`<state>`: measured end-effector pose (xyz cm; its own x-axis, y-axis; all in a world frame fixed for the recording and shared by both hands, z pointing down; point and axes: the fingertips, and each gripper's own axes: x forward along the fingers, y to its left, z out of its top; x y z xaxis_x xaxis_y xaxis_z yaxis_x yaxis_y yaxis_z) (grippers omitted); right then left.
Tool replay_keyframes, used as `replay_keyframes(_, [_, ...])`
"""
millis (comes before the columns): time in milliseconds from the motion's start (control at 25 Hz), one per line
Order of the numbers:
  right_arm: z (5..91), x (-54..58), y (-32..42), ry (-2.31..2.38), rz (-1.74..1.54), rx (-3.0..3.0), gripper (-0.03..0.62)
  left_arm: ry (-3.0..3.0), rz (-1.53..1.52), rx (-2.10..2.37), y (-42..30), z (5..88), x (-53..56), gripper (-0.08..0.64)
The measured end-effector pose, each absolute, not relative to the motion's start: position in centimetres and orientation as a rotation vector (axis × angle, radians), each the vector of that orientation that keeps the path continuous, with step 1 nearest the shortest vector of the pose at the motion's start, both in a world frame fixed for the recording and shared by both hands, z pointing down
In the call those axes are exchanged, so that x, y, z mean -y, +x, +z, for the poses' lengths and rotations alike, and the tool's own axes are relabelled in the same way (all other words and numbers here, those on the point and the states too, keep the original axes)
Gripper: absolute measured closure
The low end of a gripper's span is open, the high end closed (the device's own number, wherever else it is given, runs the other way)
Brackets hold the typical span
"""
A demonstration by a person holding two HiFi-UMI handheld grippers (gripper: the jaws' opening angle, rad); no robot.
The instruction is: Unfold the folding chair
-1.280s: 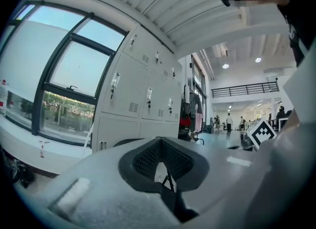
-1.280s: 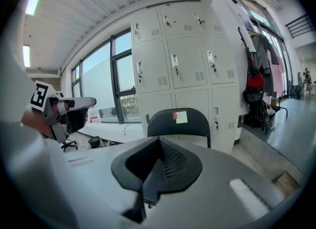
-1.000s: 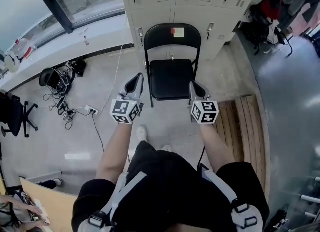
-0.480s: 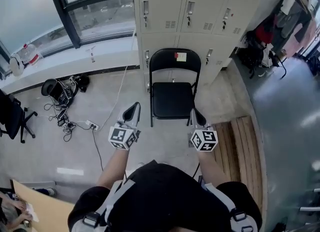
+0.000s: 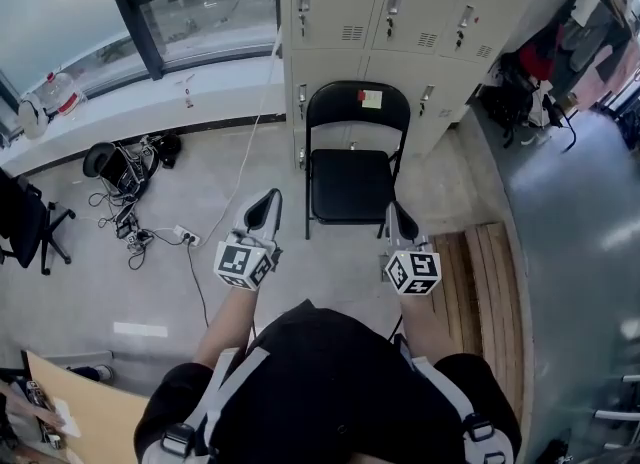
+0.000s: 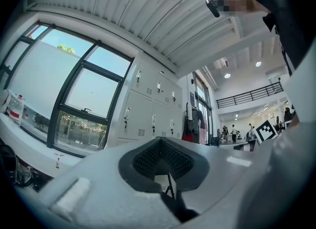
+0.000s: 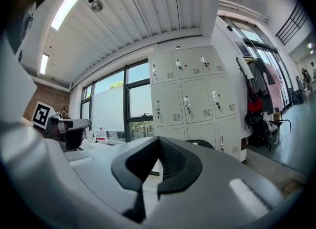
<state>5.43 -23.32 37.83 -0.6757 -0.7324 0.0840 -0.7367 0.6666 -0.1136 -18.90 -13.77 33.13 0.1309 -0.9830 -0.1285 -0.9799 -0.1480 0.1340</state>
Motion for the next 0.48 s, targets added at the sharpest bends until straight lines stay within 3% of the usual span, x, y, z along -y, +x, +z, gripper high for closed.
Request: replay_keyframes(480, [37.92, 22.44, 4.26, 1.265, 0.200, 2.815, 0.588, 2.391, -0.309, 1.977, -18.59, 33.43, 13.72, 0.557])
